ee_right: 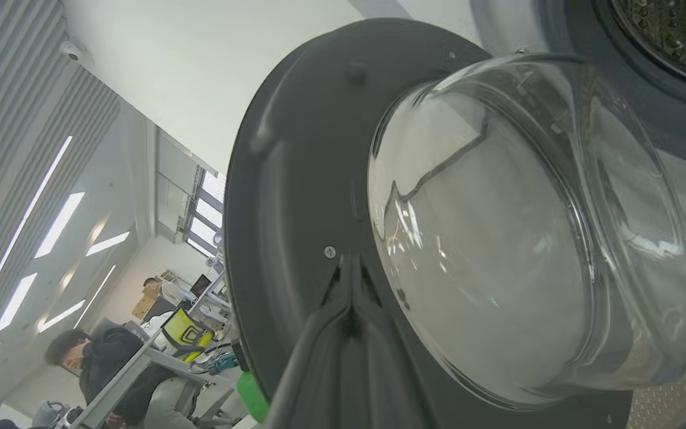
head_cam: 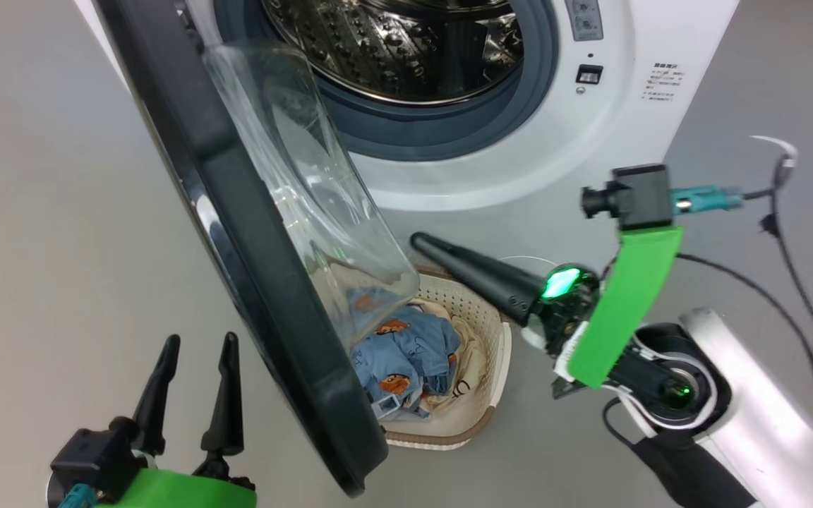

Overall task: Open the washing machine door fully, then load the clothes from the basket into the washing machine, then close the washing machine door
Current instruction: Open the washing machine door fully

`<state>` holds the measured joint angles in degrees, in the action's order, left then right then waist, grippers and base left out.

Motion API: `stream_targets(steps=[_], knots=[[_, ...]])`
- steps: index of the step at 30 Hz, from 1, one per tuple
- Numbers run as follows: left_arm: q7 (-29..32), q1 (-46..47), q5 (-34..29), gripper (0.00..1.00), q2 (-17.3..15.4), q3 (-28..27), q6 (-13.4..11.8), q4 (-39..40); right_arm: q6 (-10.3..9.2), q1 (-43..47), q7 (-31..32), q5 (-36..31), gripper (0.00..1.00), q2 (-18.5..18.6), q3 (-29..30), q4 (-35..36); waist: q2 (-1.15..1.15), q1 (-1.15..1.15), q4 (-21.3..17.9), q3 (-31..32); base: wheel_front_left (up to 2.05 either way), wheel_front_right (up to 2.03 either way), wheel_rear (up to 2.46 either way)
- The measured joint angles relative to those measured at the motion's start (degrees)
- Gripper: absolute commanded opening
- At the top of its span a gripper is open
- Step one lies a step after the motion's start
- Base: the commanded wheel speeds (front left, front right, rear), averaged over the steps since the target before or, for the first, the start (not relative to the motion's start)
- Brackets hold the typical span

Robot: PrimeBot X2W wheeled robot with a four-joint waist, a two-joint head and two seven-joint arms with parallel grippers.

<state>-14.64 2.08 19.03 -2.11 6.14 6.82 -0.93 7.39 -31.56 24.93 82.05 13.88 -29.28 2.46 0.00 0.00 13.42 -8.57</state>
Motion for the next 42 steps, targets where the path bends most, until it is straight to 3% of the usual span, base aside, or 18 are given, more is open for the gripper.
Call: stream_targets(steps=[3,4,5,10,16,24,30,42], knots=[[0.0,-0.1,0.0,1.0,0.0,-0.2,0.0,0.0,0.0,0.3,-5.1,-2.7,0.49,3.0,-0.5,1.7,0.0,0.0,-0.4,0.1,0.0,0.0,0.0],[0.0,-0.1,-0.1,1.0,0.0,-0.3,0.0,0.0,0.0,0.3,-7.1,-3.9,0.85,4.2,-0.9,2.2,0.0,0.0,-0.5,0.2,0.0,0.0,0.0],[0.0,-0.1,-0.1,1.0,0.0,-0.4,0.0,0.0,0.0,0.4,-9.1,-4.8,1.0,5.2,-1.3,2.6,0.0,0.0,-0.6,0.2,0.0,0.0,0.0],[0.0,-1.0,-0.1,1.0,0.0,-1.0,0.0,0.0,0.0,1.1,-22.9,-12.2,1.0,11.9,-4.5,2.2,0.0,0.0,-1.4,0.4,0.0,0.0,0.0],[0.0,-1.2,-0.3,1.0,0.0,-1.5,0.0,0.1,0.01,1.7,-34.8,-17.9,1.0,17.0,-6.1,-2.3,0.0,0.0,-2.3,0.5,0.0,0.0,0.0],[0.0,-1.2,-0.7,1.0,0.0,-2.0,0.0,0.1,0.01,5.8,-39.2,-23.2,1.0,18.5,-2.0,-7.1,0.0,0.0,-3.0,0.5,0.0,0.0,0.0],[0.0,-1.5,-1.1,1.0,0.0,-2.7,0.0,0.2,0.01,12.0,-39.2,-29.6,1.0,15.6,9.4,-7.6,0.0,0.0,-3.7,0.4,0.0,0.0,0.0],[0.0,-2.2,-1.2,1.0,0.0,-4.1,0.1,0.5,0.01,26.4,-39.3,-41.6,1.0,4.0,26.2,-3.5,0.0,0.0,-5.3,0.4,0.0,0.0,0.0]])
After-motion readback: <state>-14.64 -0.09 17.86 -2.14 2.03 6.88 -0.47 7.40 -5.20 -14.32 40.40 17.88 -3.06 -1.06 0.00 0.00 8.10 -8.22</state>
